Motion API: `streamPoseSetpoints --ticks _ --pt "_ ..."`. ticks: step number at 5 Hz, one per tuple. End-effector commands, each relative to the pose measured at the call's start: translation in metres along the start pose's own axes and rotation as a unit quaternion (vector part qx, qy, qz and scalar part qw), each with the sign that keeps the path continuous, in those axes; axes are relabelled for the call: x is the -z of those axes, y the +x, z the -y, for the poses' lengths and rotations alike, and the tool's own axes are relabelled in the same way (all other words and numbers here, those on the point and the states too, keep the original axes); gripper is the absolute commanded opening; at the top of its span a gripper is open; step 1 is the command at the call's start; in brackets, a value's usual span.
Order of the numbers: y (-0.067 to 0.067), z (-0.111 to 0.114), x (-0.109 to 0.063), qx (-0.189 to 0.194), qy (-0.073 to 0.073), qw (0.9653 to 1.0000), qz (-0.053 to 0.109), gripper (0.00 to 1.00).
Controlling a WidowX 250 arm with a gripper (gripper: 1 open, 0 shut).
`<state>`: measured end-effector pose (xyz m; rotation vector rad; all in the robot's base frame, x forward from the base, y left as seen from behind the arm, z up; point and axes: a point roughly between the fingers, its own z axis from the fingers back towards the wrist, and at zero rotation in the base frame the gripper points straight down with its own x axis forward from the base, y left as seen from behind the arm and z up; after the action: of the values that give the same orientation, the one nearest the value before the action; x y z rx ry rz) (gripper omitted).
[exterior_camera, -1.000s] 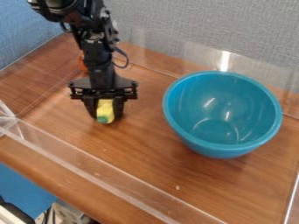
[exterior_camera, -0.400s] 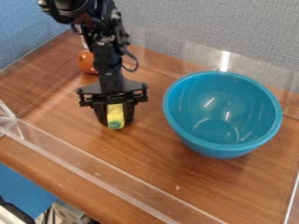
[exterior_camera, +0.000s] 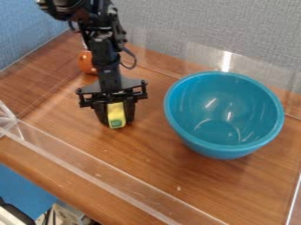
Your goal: Remove the yellow object from the blue bowl and put it on the table
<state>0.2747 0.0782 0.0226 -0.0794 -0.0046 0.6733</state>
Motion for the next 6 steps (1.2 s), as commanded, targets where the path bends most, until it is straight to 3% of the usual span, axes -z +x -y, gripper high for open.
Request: streamPoseSetpoints --ticks 1,2,3,5,6 --pt "-0.005 -0.011 -0.004 0.005 -0.002 1.0000 -0.002 0.00" --pt "0.000 -0.017 -0.010 0.000 -0.005 1.0000 -0.004 1.00" --pt "0.006 -0.022 -0.018 -0.005 -0.011 0.9999 -0.003 1.00" --pt "0.004 -0.008 -0.073 -0.010 -0.051 0.9985 0.015 1.00" --pt "0.004 -0.009 -0.105 -0.038 -0.072 0.9965 0.021 1.00"
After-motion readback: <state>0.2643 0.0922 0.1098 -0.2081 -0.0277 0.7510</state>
